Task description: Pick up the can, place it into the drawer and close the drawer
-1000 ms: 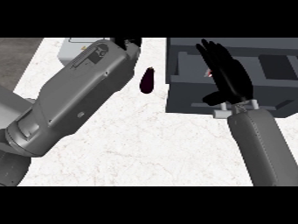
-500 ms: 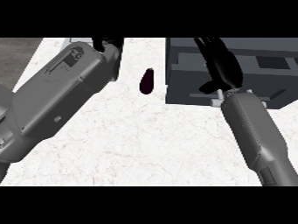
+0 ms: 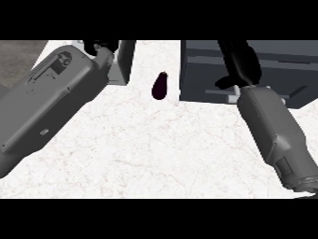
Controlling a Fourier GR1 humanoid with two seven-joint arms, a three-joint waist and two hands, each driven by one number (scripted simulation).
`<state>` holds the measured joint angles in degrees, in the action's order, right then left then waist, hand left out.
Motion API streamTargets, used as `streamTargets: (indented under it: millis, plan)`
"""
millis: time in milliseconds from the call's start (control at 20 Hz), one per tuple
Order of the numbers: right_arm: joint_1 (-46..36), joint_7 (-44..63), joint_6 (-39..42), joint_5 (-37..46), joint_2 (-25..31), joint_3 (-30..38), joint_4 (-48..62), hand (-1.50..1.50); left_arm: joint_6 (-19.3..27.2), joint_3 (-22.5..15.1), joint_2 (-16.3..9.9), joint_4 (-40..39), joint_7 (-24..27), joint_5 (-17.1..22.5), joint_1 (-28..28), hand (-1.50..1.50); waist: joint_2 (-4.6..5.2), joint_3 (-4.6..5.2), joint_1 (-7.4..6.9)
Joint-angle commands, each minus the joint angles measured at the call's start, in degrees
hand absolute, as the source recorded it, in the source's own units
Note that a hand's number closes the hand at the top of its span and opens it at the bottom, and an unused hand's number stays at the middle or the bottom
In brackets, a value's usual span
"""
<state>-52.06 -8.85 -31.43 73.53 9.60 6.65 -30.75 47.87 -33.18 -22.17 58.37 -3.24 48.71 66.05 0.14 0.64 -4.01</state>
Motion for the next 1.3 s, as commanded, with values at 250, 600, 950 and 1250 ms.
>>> streamTargets:
  millis: [250,600,950,1250]
  plan:
    - [-7.55,2.29,-8.79,1.22,0.05,3.11,12.36,-1.5,-3.1,1.79,-4.47,4.65,-1.4,-0.8,-4.46,-1.5,1.37,-0.72,-0.79]
    - [-15.46,2.54,-5.93,1.04,3.89,4.54,16.26,-1.5,1.33,-0.22,-3.0,7.26,-3.94,-3.12,-3.17,-1.5,1.54,-0.77,-1.73]
    - [-16.97,3.01,-5.73,1.04,5.1,5.37,19.07,-1.5,1.16,0.27,-5.64,10.93,-7.63,-2.95,-2.18,-1.5,1.94,-0.85,-3.23]
    - [-20.04,-7.42,3.66,-11.74,1.24,16.08,19.26,-1.5,0.72,1.04,-5.76,11.18,-7.62,-2.94,-2.71,-1.5,1.78,-1.05,-2.44]
